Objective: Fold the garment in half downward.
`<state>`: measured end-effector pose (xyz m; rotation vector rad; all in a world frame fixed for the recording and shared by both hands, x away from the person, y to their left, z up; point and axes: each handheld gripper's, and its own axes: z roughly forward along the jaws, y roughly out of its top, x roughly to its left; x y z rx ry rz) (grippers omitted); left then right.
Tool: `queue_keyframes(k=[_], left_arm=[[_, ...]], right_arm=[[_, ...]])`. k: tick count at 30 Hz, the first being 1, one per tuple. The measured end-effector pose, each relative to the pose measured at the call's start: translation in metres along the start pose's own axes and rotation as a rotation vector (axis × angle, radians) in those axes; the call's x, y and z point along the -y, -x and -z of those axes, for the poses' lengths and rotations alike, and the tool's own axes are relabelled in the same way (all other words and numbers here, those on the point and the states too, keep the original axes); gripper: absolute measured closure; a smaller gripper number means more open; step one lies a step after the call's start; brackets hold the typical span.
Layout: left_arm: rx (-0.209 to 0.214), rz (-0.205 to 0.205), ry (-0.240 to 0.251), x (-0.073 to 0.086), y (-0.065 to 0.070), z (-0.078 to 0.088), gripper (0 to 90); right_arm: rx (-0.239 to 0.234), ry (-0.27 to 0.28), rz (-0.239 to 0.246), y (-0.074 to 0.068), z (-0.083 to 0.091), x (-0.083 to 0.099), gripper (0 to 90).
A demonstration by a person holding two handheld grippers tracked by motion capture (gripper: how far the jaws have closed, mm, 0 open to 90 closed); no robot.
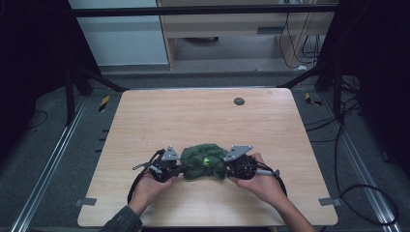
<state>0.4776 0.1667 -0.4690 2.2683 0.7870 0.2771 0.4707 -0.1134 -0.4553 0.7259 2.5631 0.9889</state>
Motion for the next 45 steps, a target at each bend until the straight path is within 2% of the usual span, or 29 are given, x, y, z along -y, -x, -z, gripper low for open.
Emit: queue_keyframes(k=[24, 45], left_arm=[[-0.004, -0.003, 0.000, 0.005, 0.002, 0.004, 89.5], [-0.020, -0.008, 0.000, 0.011, 0.003, 0.014, 85.6]], right_arm=[[0.002, -0.002, -0.013, -0.002, 0.003, 0.004, 58.8], [0.007, 0.004, -0.014, -0.003, 0.018, 0.010, 56.1]])
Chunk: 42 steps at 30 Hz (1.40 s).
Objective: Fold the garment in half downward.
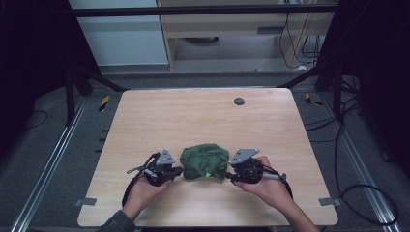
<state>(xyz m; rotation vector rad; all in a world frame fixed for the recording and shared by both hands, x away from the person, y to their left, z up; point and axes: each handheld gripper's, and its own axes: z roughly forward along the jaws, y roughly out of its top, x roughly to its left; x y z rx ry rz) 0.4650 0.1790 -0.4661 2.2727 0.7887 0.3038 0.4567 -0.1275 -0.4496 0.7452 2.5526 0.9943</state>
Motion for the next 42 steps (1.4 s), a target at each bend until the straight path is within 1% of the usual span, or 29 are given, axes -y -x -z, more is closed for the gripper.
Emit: queue_keyframes(k=[4, 9, 13, 16, 17, 18, 19, 21, 22, 24, 25, 28, 29, 30, 31, 32, 34, 36, 38, 40, 41, 42], left_arm=[[-0.007, -0.005, -0.005, 0.002, -0.001, 0.002, 84.0], [-0.018, 0.010, 0.007, 0.005, -0.002, 0.005, 81.3], [-0.031, 0.014, 0.013, 0.006, -0.005, 0.009, 78.4], [-0.039, 0.025, 0.019, 0.007, -0.008, 0.013, 75.7], [-0.049, 0.028, 0.019, 0.008, -0.009, 0.015, 74.1], [-0.058, 0.028, 0.020, 0.008, -0.010, 0.016, 70.8], [-0.072, 0.038, 0.020, 0.008, -0.012, 0.017, 65.0], [-0.091, 0.054, 0.014, 0.009, -0.016, 0.018, 49.6], [-0.094, 0.055, 0.008, 0.010, -0.018, 0.018, 43.2], [-0.108, 0.070, 0.006, 0.012, -0.023, 0.020, 34.6], [-0.114, 0.092, 0.004, 0.014, -0.027, 0.020, 30.5], [-0.128, 0.127, -0.009, 0.017, -0.034, 0.022, 20.9], [-0.133, 0.130, -0.016, 0.019, -0.037, 0.022, 19.0], [-0.137, 0.131, -0.024, 0.021, -0.039, 0.022, 17.2], [-0.139, 0.142, -0.032, 0.023, -0.042, 0.023, 15.6], [-0.144, 0.142, -0.034, 0.024, -0.045, 0.024, 14.8], [-0.144, 0.164, -0.041, 0.029, -0.051, 0.025, 13.1], [-0.159, 0.178, -0.042, 0.033, -0.058, 0.026, 12.6], [-0.170, 0.188, -0.057, 0.038, -0.065, 0.027, 11.6], [-0.165, 0.201, -0.058, 0.041, -0.071, 0.028, 11.0], [-0.149, 0.224, -0.045, 0.044, -0.074, 0.029, 10.6], [-0.147, 0.230, -0.042, 0.045, -0.075, 0.030, 10.6]], right_arm=[[0.005, 0.003, -0.009, 0.002, 0.003, 0.003, 55.3], [0.014, 0.011, -0.020, 0.006, 0.008, 0.007, 53.6], [0.025, 0.012, -0.025, 0.010, 0.011, 0.011, 51.7], [0.040, 0.010, -0.035, 0.014, 0.014, 0.013, 48.5], [0.043, 0.011, -0.037, 0.016, 0.015, 0.014, 47.1], [0.048, 0.015, -0.045, 0.018, 0.017, 0.015, 44.6], [0.051, 0.015, -0.048, 0.019, 0.018, 0.015, 41.7], [0.071, 0.026, -0.065, 0.024, 0.020, 0.016, 35.1], [0.089, 0.032, -0.076, 0.027, 0.021, 0.018, 31.3], [0.109, 0.038, -0.099, 0.032, 0.021, 0.020, 23.8], [0.120, 0.038, -0.107, 0.034, 0.020, 0.021, 20.9], [0.145, 0.030, -0.153, 0.044, 0.019, 0.027, 15.3], [0.154, 0.031, -0.169, 0.047, 0.018, 0.029, 14.3], [0.153, 0.028, -0.181, 0.050, 0.017, 0.031, 13.2], [0.151, 0.026, -0.192, 0.052, 0.016, 0.032, 12.7], [0.152, 0.025, -0.197, 0.054, 0.015, 0.033, 12.3], [0.153, 0.024, -0.204, 0.057, 0.014, 0.036, 11.2], [0.148, 0.024, -0.219, 0.059, 0.014, 0.037, 10.5], [0.141, 0.013, -0.226, 0.063, 0.012, 0.040, 9.6], [0.137, 0.001, -0.232, 0.065, 0.010, 0.042, 9.4], [0.132, -0.003, -0.231, 0.066, 0.010, 0.043, 9.0], [0.132, -0.011, -0.234, 0.068, 0.009, 0.044, 8.9]])
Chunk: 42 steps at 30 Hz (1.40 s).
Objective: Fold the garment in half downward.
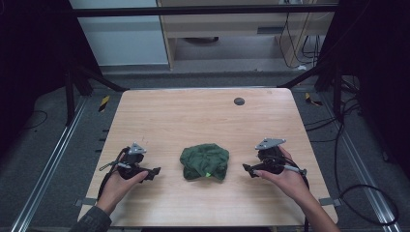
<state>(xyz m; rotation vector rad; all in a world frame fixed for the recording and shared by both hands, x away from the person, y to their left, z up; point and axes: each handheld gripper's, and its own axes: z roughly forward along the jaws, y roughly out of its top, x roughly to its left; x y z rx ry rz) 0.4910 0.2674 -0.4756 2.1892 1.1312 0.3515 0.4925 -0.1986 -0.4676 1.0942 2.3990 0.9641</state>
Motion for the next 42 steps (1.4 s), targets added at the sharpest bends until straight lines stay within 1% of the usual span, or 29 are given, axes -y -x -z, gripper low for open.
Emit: queue_keyframes(k=[3, 6, 7, 10, 14, 15, 18, 19, 21, 24, 26, 29, 31, 34, 35, 39, 42], left_arm=[[-0.008, 0.001, -0.005, 0.003, -0.007, 0.001, 9.5], [-0.012, -0.005, -0.012, 0.006, -0.012, 0.001, 8.6], [-0.011, -0.006, -0.014, 0.006, -0.014, 0.001, 8.4], [-0.008, -0.024, -0.022, 0.008, -0.017, 0.002, 7.9], [-0.021, -0.028, -0.041, 0.012, -0.024, 0.003, 7.4], [-0.028, -0.034, -0.044, 0.014, -0.027, 0.003, 7.4], [-0.047, -0.027, -0.048, 0.016, -0.034, 0.003, 7.4], [-0.054, -0.028, -0.048, 0.016, -0.036, 0.002, 7.5], [-0.066, -0.028, -0.051, 0.016, -0.040, 0.001, 7.4], [-0.083, -0.023, -0.042, 0.014, -0.045, -0.002, 7.5], [-0.093, -0.021, -0.037, 0.013, -0.048, -0.004, 7.5], [-0.107, -0.005, -0.027, 0.012, -0.052, -0.009, 7.5], [-0.111, -0.003, -0.030, 0.012, -0.055, -0.012, 7.5], [-0.109, 0.013, -0.019, 0.012, -0.057, -0.014, 6.3], [-0.115, 0.011, -0.015, 0.011, -0.058, -0.015, 6.3], [-0.115, 0.011, -0.009, 0.010, -0.059, -0.017, 6.3], [-0.116, 0.009, -0.006, 0.008, -0.060, -0.019, 6.2]], right_arm=[[-0.008, -0.001, -0.008, 0.008, 0.000, 0.001, 7.4], [-0.014, -0.005, -0.039, 0.017, -0.001, 0.002, 7.2], [-0.014, -0.007, -0.042, 0.021, -0.001, 0.003, 7.2], [-0.004, -0.014, -0.060, 0.029, -0.004, 0.005, 7.2], [0.012, -0.022, -0.086, 0.039, -0.007, 0.008, 7.4], [0.015, -0.026, -0.090, 0.041, -0.007, 0.009, 7.4], [0.034, -0.029, -0.097, 0.047, -0.010, 0.012, 7.6], [0.035, -0.029, -0.109, 0.049, -0.010, 0.012, 7.8], [0.048, -0.037, -0.116, 0.053, -0.012, 0.014, 8.0], [0.062, -0.050, -0.127, 0.059, -0.016, 0.014, 8.5], [0.078, -0.042, -0.140, 0.064, -0.019, 0.014, 9.2], [0.084, -0.039, -0.155, 0.068, -0.022, 0.015, 9.5], [0.090, -0.038, -0.160, 0.070, -0.025, 0.017, 9.5], [0.106, -0.035, -0.171, 0.074, -0.028, 0.018, 9.5], [0.112, -0.034, -0.174, 0.075, -0.028, 0.018, 9.5], [0.128, -0.021, -0.198, 0.080, -0.030, 0.020, 9.5], [0.144, -0.022, -0.205, 0.084, -0.030, 0.021, 9.5]])
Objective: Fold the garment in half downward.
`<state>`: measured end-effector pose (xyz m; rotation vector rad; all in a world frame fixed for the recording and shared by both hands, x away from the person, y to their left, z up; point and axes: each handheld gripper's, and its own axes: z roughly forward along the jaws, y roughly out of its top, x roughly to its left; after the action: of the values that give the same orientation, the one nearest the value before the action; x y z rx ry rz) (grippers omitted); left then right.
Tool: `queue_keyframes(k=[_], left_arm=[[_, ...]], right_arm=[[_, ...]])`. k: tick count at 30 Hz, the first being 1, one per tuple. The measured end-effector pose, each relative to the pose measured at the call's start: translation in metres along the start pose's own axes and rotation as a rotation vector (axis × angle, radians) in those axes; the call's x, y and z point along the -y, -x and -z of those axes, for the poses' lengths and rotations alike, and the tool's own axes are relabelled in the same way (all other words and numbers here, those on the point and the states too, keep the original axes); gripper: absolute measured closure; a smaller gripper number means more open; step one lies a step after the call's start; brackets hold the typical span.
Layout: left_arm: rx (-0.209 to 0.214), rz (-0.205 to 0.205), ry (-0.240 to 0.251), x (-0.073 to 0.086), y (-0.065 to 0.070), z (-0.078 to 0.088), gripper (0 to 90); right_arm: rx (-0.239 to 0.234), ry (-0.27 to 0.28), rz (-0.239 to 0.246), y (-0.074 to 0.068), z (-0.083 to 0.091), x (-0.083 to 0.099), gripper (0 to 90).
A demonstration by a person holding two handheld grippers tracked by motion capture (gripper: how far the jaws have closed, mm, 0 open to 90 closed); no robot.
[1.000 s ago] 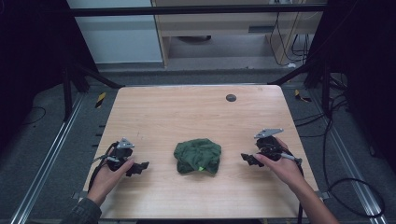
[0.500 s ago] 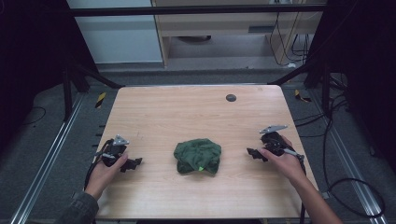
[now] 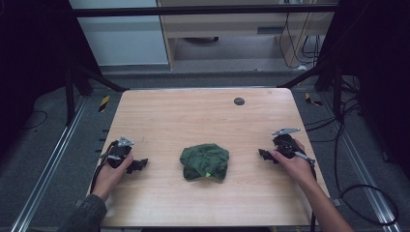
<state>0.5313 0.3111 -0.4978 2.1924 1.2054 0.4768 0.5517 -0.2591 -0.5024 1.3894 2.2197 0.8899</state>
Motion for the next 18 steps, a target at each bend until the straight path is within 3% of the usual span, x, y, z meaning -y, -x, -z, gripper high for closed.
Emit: queue_keyframes(k=[6, 18], left_arm=[[0.001, 0.038, 0.027, -0.004, -0.004, -0.005, 6.2], [-0.014, 0.032, 0.052, -0.009, -0.002, -0.014, 3.6]], right_arm=[[0.020, 0.012, -0.016, 0.005, -0.002, 0.001, 9.5], [0.054, 0.027, -0.025, 0.005, -0.006, 0.001, 6.7]])
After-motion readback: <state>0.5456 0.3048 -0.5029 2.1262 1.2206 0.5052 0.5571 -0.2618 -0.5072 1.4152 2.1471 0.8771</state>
